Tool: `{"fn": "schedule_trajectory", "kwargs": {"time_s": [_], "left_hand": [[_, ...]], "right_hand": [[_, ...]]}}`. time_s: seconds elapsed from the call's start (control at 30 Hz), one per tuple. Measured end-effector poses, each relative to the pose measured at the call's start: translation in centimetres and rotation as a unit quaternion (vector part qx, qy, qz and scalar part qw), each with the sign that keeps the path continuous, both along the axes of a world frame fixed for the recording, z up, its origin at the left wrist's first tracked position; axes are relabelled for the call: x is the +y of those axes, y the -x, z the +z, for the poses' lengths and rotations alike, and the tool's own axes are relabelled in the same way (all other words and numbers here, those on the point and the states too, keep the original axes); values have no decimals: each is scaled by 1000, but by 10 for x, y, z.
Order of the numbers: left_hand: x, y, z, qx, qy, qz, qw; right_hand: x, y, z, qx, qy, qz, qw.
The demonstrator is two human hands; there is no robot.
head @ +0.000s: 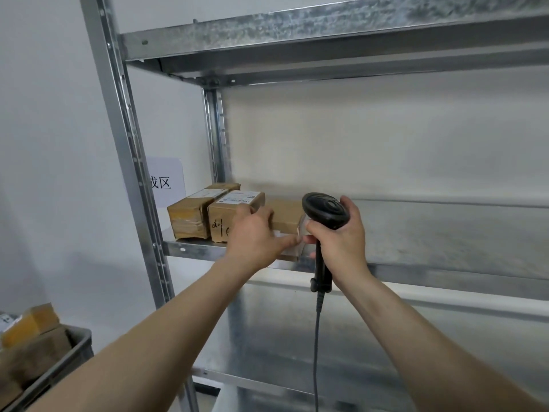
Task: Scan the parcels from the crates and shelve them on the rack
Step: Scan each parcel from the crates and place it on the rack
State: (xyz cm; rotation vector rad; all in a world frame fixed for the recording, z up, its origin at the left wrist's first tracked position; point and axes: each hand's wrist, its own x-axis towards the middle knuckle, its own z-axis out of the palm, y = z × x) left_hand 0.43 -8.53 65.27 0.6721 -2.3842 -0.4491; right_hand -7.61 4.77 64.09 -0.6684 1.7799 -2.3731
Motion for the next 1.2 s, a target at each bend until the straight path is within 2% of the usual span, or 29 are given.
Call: {"fn": "schedule_trajectory", "kwargs": {"time_s": [0.23,0.63,0.93,1.2], "left_hand": [[-13,1,3,-49,149,43,987],[-36,19,1,-63,160,40,984],[-25,29,-1,-89,263,43,960],[-5,37,9,-95,272,49,956]], "right_hand": [[-20,14,-10,0,-12,3,1000],[-47,30,-10,17,-20,-13,1000],[-44,39,-12,-8,6,2,1000],[-29,41,-14,-5,-5,-7,1000]]}}
